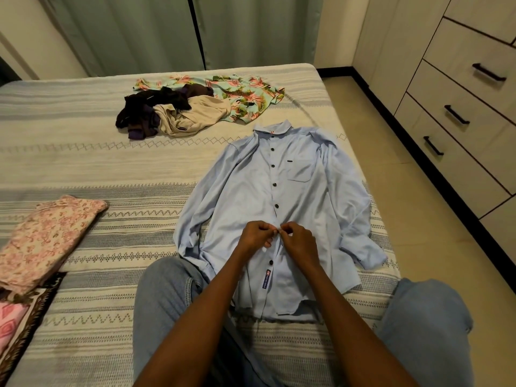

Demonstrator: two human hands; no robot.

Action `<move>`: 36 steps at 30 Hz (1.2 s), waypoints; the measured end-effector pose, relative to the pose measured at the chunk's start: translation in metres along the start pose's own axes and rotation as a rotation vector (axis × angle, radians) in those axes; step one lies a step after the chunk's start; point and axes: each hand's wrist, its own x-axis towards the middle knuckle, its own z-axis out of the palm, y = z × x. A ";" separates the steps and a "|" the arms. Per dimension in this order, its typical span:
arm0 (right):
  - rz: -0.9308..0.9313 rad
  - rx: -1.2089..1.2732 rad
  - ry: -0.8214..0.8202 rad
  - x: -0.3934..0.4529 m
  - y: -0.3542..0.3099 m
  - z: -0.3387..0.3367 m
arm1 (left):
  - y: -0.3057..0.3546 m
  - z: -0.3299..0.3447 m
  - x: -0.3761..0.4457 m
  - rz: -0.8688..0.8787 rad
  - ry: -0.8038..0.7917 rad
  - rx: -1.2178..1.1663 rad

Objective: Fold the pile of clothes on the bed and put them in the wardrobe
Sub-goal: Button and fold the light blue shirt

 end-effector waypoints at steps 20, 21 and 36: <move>-0.123 -0.001 -0.002 -0.001 0.014 0.000 | 0.002 0.002 0.001 -0.094 0.045 -0.270; -0.117 -0.010 -0.003 0.000 0.013 -0.001 | 0.003 0.003 0.000 -0.091 0.045 -0.269; -0.194 0.004 -0.009 0.004 0.025 0.003 | 0.002 -0.003 0.009 0.048 0.074 -0.004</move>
